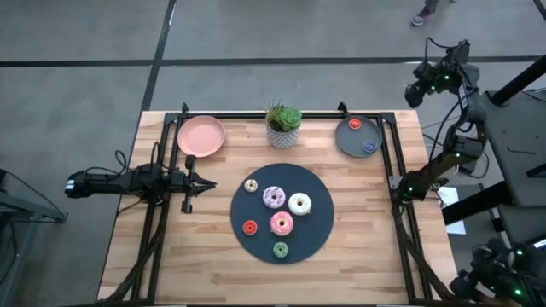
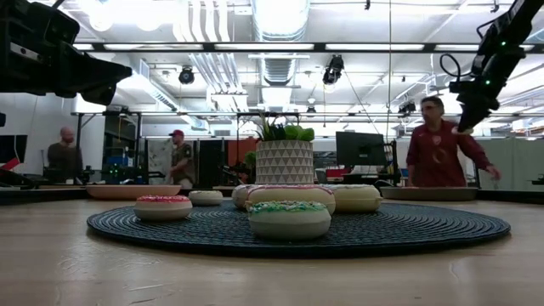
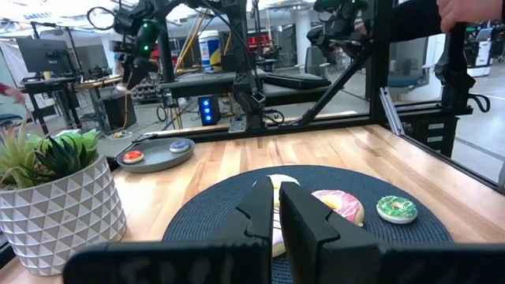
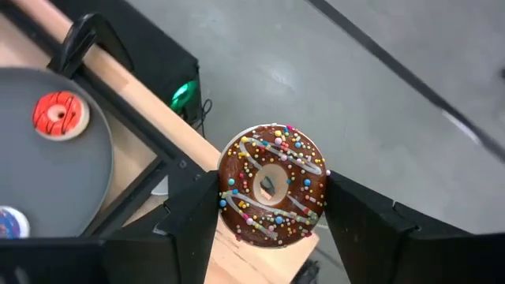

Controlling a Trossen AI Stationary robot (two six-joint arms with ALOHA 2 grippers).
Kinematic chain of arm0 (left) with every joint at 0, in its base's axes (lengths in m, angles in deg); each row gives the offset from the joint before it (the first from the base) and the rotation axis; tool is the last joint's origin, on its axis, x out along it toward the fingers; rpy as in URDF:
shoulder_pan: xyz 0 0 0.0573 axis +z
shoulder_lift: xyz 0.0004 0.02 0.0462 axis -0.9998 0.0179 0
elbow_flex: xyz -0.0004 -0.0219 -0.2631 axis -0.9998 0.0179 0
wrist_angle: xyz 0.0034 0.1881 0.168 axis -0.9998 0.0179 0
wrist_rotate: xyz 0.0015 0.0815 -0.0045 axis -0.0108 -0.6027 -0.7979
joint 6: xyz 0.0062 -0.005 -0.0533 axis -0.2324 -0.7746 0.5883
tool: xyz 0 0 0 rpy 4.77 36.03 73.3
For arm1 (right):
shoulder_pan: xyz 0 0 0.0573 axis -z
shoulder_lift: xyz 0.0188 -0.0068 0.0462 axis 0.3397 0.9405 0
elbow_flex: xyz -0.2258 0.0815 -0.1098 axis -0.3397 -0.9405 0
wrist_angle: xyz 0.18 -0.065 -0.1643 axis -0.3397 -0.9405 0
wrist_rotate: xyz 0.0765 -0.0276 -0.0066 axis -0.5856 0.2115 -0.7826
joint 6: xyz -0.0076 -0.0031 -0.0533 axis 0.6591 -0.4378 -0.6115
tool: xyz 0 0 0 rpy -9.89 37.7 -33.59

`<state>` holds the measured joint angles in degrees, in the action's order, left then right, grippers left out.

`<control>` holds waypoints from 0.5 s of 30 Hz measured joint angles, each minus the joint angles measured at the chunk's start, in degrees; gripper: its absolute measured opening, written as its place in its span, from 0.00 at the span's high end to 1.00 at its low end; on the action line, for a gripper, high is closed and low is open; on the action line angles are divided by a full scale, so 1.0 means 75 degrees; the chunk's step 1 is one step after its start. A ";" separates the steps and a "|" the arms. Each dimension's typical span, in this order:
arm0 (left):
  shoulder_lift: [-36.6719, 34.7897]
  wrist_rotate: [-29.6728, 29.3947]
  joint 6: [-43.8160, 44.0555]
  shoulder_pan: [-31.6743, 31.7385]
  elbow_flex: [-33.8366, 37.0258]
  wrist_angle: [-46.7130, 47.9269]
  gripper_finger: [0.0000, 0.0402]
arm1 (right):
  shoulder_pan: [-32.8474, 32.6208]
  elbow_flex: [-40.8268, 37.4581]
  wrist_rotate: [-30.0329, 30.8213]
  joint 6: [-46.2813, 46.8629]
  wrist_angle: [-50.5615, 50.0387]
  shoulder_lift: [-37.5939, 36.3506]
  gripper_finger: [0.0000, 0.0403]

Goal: Pick & Place donuts
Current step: Put the small brown donut on the gray plate

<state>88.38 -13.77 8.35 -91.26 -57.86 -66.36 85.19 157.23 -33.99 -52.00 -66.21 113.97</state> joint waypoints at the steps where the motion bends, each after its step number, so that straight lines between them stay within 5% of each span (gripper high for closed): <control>1: 0.0001 0.0000 0.0001 0.0000 0.0000 0.0000 1.00 | -0.0065 0.0000 0.0002 -0.0163 0.0001 0.0015 0.48; 15: 0.0000 0.0000 0.0001 0.0000 0.0000 0.0000 1.00 | -0.0276 0.0000 0.0021 -0.0978 0.0239 -0.0003 0.48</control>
<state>88.38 -13.77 8.35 -91.26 -57.86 -66.36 83.12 157.23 -33.83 -59.33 -64.42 113.95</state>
